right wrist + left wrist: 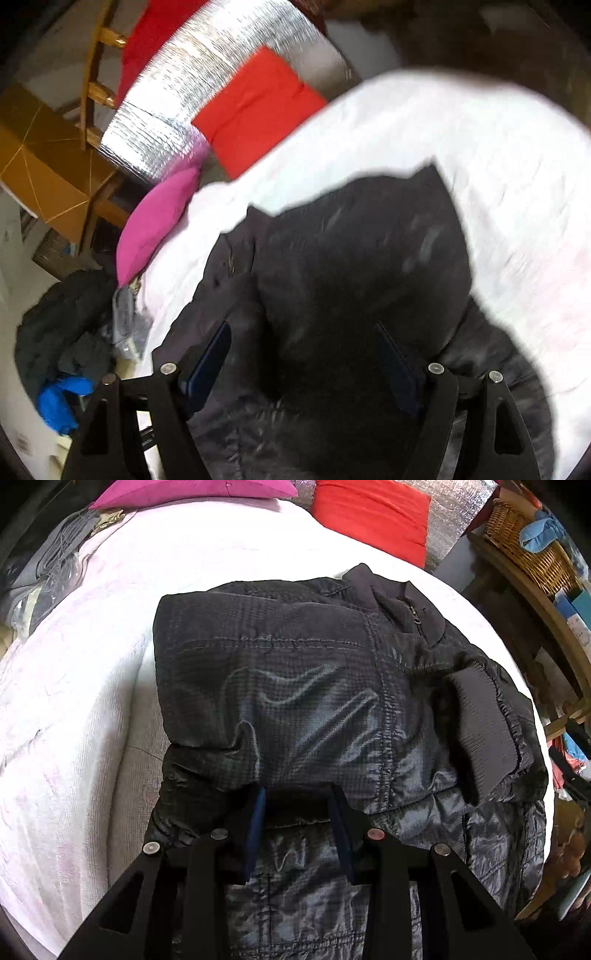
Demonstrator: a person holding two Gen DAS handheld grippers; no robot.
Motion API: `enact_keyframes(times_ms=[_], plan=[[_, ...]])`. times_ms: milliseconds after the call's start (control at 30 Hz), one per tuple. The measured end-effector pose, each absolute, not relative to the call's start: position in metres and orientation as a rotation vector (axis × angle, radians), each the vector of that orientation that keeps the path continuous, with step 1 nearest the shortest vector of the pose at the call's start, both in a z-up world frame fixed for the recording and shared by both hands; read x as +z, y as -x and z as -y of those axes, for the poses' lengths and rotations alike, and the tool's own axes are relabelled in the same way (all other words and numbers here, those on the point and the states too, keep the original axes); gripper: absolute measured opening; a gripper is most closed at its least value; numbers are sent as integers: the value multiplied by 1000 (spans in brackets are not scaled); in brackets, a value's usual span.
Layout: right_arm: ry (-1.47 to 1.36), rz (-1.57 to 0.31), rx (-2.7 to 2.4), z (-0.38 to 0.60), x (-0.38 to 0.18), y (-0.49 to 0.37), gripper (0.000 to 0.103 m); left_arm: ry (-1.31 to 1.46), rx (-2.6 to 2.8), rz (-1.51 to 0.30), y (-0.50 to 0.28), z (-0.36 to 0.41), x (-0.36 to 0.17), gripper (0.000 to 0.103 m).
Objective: Fold large clothes
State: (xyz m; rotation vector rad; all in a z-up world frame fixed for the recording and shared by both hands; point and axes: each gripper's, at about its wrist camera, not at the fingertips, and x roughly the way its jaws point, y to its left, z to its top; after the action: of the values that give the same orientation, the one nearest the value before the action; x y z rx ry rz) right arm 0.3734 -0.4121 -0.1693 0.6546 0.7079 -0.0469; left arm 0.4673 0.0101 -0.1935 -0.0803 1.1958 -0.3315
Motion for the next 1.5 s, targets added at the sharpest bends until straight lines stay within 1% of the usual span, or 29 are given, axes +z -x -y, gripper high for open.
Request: enact_keyframes(times_ms=[100, 233, 267, 367, 500, 667, 700, 767, 867, 1000, 1167, 1233, 1300, 1433, 1500], plan=[[-387, -731, 73, 364, -156, -379, 82, 140, -339, -1213, -470, -18, -193, 36], [-50, -783, 150, 293, -166, -383, 82, 163, -332, -1186, -467, -24, -180, 36], [-9, -793, 166, 283, -169, -384, 82, 156, -329, -1177, -466, -24, -178, 36], [69, -784, 197, 253, -176, -382, 82, 150, -302, -1172, -466, -26, -177, 36], [92, -758, 203, 221, -178, -396, 82, 187, -303, -1192, -468, -31, -183, 36], [157, -797, 133, 203, -199, -411, 83, 181, -311, -1189, -466, -31, -183, 36], [148, -788, 112, 207, -201, -412, 81, 184, -313, -1190, -466, -31, -183, 36], [89, -768, 72, 224, -194, -412, 81, 181, -315, -1191, -465, -31, -183, 36], [-82, -705, 4, 265, -175, -407, 81, 177, -315, -1191, -463, -31, -183, 36], [-388, -687, -16, 336, -167, -400, 81, 171, -316, -1193, -464, -28, -183, 36], [-844, -673, 39, 418, -185, -392, 83, 182, -315, -1194, -465, -28, -183, 36], [-1049, -680, 104, 445, -204, -392, 83, 181, -318, -1194, -464, -29, -183, 36], [-1193, -670, 160, 461, -220, -390, 83, 183, -322, -1195, -464, -30, -183, 36], [-1356, -617, 255, 478, -235, -390, 83, 199, -329, -1196, -463, -33, -183, 36], [-1389, -607, 254, 483, -238, -390, 83, 201, -332, -1196, -463, -34, -182, 36]])
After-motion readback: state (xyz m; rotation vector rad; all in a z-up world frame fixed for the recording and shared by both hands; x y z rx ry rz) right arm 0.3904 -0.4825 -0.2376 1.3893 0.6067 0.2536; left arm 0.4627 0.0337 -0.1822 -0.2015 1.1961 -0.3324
